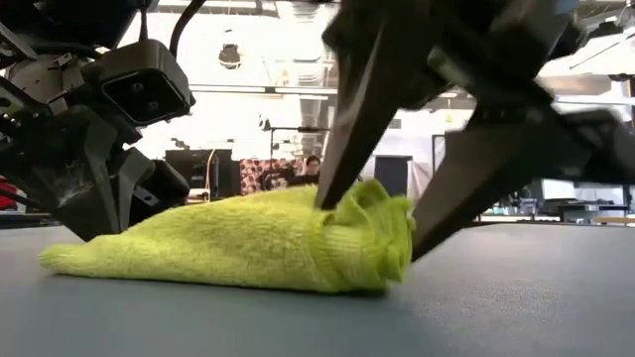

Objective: Roll towel
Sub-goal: Roll the green towel

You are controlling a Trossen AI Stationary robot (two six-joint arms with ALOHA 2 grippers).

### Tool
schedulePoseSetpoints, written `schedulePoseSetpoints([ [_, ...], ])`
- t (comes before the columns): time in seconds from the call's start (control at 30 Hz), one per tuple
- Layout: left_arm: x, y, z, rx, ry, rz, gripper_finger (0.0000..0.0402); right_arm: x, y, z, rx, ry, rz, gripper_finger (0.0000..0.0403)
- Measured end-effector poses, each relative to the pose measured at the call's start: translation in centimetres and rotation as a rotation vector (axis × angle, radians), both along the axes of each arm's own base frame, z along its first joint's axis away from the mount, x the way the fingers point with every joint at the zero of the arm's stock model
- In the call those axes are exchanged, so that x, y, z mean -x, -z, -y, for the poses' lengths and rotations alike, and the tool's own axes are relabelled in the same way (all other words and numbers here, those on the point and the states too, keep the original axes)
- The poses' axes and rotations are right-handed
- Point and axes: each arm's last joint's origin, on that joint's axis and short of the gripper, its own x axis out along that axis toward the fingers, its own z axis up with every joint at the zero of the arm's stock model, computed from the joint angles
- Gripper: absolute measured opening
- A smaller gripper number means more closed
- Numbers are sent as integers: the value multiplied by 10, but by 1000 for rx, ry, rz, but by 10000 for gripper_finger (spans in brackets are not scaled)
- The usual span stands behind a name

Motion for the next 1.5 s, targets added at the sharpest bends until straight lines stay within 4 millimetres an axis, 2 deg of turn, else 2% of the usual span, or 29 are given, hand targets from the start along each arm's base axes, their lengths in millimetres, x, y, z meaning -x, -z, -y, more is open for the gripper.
schedulePoseSetpoints([
  [0.13,0,0,0,3,-11,-1,0,1,-11,1,-4,-38,21,220],
  [0.27,-1,-1,0,15,-21,-1,0,2,-11,3,20,-42,8,219],
  [0.37,-1,-1,0,23,-30,-6,0,2,-14,5,102,-47,45,219],
  [0.53,-1,-1,0,48,-54,-16,0,14,-37,5,258,-52,103,218],
  [0.63,-1,-1,0,70,-75,-21,0,19,-48,2,360,-150,139,218],
  [0.77,-3,-3,1,110,-103,-17,0,17,-54,-13,510,-403,236,218],
  [0.93,-5,-5,0,140,-125,-9,0,13,-48,-37,745,-744,358,218],
  [1.17,-6,-6,1,165,-136,-9,0,10,-34,-30,923,-951,254,218],
  [1.5,-6,-6,1,180,-147,-18,0,5,-11,-22,897,-1051,157,218],
])
